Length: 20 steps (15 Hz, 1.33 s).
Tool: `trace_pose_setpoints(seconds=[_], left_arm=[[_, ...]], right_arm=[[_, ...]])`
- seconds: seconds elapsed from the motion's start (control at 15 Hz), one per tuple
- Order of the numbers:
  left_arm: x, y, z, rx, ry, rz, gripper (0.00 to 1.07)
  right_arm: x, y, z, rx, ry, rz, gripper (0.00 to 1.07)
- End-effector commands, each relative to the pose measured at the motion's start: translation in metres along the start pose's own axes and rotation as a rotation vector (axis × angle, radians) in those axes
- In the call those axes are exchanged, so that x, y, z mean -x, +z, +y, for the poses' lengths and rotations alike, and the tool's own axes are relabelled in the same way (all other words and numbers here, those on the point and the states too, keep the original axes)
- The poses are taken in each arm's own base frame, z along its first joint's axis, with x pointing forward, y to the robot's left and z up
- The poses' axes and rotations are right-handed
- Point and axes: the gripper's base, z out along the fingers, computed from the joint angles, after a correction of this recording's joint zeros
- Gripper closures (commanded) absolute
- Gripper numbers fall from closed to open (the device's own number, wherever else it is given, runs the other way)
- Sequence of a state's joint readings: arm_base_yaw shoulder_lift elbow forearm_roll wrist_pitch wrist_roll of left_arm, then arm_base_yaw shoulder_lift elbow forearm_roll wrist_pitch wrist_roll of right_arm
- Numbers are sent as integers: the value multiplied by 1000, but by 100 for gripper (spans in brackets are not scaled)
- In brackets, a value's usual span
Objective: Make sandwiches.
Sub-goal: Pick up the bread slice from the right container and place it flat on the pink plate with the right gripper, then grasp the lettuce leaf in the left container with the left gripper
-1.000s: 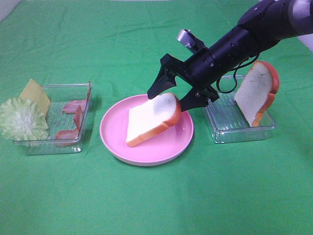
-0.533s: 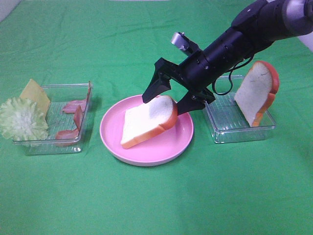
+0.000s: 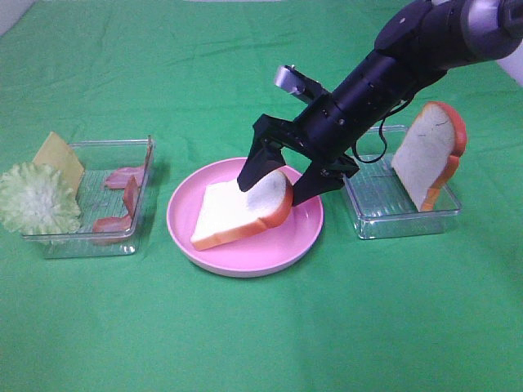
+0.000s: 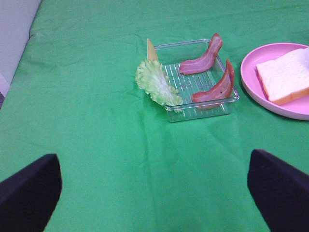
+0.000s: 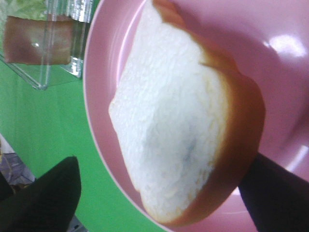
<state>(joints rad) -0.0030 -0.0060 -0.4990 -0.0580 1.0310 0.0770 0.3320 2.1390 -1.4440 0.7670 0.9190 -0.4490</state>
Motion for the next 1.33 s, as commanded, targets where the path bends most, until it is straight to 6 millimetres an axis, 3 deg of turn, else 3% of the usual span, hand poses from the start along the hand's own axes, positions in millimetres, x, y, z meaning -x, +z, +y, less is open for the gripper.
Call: trace_pose_setpoints(seconds=[0.07,0.4,0.67,1.0,1.07,1.2,1.33], left_arm=[[-2,-2,-1,-10,-4,-13,4],[-2,-2,-1,-10,-4,-13,4],[-2,-2,-1,-10,-4,-13,4],[-2,-2,-1,-10,-4,-13,4],[-2,-2,-1,-10,-4,-13,4],[-2,-2,-1,-10,-4,-13,4],[-2,-2,-1,-10,-4,-13,4]], right_arm=[[6,-14,6,-59,-28,8,27],[22,-47,22,-143,-86,44,27],[14,-98,23,-475,-41,5,27],[-11,-153,45,-632,-59,-5,27],[-26,-176,54,-702,-39,-55,27],[-41,-190,61,-727,-39,-86,27],[-70,-203,69,-732,-25,-113,27]])
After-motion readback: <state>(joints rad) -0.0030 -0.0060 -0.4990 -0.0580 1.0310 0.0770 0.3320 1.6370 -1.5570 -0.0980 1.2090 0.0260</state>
